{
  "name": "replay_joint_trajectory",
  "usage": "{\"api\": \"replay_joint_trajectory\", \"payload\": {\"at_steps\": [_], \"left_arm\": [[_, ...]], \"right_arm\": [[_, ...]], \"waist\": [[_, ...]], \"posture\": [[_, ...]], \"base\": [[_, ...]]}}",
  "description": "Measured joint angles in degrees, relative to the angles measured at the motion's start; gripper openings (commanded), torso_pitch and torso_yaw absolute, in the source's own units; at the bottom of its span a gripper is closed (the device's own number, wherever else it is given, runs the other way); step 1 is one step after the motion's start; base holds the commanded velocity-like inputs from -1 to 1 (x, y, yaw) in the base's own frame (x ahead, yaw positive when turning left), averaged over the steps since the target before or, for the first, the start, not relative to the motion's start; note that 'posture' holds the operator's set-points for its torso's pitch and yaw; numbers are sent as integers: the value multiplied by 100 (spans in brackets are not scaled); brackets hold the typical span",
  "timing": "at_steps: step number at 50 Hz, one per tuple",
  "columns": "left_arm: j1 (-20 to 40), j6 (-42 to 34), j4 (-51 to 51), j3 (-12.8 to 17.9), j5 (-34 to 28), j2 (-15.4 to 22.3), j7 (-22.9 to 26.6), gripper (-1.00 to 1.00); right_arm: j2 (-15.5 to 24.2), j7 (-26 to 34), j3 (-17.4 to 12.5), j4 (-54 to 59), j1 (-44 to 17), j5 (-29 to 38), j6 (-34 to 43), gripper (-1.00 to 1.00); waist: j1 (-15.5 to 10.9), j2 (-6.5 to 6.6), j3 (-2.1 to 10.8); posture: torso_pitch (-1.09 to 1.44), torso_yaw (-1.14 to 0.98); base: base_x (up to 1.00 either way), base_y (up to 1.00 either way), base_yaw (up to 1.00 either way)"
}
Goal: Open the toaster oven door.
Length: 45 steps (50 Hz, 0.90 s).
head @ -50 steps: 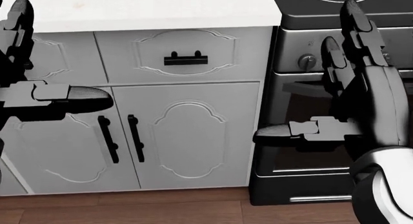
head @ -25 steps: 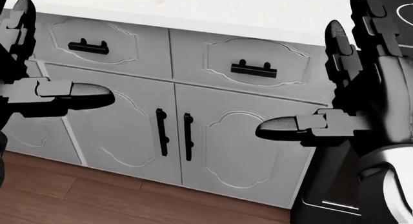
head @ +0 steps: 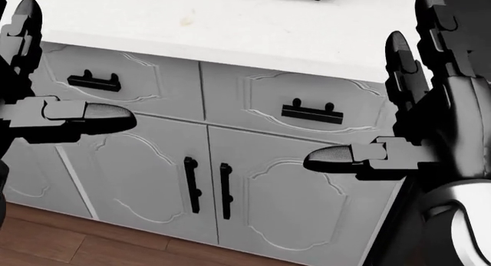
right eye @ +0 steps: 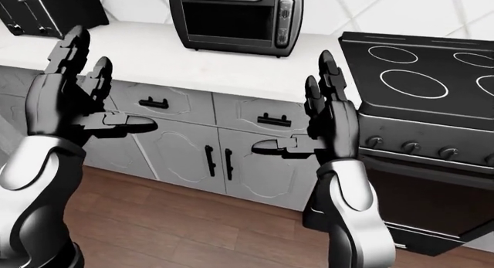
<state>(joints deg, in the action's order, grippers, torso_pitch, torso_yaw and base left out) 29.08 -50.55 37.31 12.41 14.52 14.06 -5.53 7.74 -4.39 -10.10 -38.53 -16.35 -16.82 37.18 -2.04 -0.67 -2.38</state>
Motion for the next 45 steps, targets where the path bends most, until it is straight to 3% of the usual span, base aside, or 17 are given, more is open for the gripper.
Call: {"api": "replay_joint_trajectory", "payload": {"at_steps": [2,4,5,7,13,16,20,22,28,30,32,34,37,42,45], "left_arm": [[30,19,-23,-3,-12,2,5,100],[-36,6,-41,-79,-2,-74,19,100],[-66,-15,-88,-145,15,-93,42,100],[-109,-39,-149,-181,34,-90,83,100],[-45,71,-46,-89,-15,-73,86,100],[-40,163,-70,-113,-26,-77,108,100],[-172,66,-198,4,-68,-62,85,100],[-154,17,-223,24,-82,-55,66,100],[-70,159,-94,5,-43,-34,79,100],[-68,175,-83,68,-61,-9,53,100],[-48,183,-128,74,-88,-12,30,100],[-82,139,-195,-95,-55,-126,55,100],[-169,26,-275,-243,55,-124,158,100],[-117,138,-160,-40,-14,-65,124,100],[-92,262,-69,-26,-37,-61,112,100]], "right_arm": [[0,10,7,6,3,2,-51,100],[15,17,-35,124,61,17,-82,100],[7,7,-72,173,137,34,-79,100],[-1,-17,-97,235,176,60,-38,100],[1,-8,-100,40,155,25,-162,100],[9,-18,-108,63,132,27,-189,100],[-79,20,114,220,225,38,-144,100],[-65,33,104,232,225,35,-63,100],[1,0,-7,96,160,204,-153,100],[-13,-11,46,194,95,287,-176,100],[-33,-10,63,286,144,350,-186,100],[-2,-33,-62,392,302,429,-161,100],[-32,-98,-138,448,341,558,-36,100],[-82,27,3,318,243,520,-243,100],[-80,28,-40,257,224,472,-311,100]], "waist": [[22,-206,48],[119,-167,-94],[149,-213,-125],[204,-231,-92],[299,111,-29],[341,376,29],[185,436,-98],[143,419,-42],[111,205,97],[171,55,132],[330,-220,16],[427,-140,-182],[401,-147,-260],[294,-67,-145],[343,144,-23]], "posture": [[0,0],[0,0],[0,0],[0,0],[0,0],[0,0],[0,0],[0,0],[0,0],[0,0],[0,0],[0,0],[0,0],[0,0],[0,0]], "base": [[43,0,0],[43,0,0],[42,0,0],[43,0,0],[43,0,0],[43,-1,0],[43,-3,0],[43,-4,0],[29,-12,-8],[0,0,-89],[0,0,-91],[0,-20,0],[0,0,0],[0,0,0],[0,0,-23]]}}
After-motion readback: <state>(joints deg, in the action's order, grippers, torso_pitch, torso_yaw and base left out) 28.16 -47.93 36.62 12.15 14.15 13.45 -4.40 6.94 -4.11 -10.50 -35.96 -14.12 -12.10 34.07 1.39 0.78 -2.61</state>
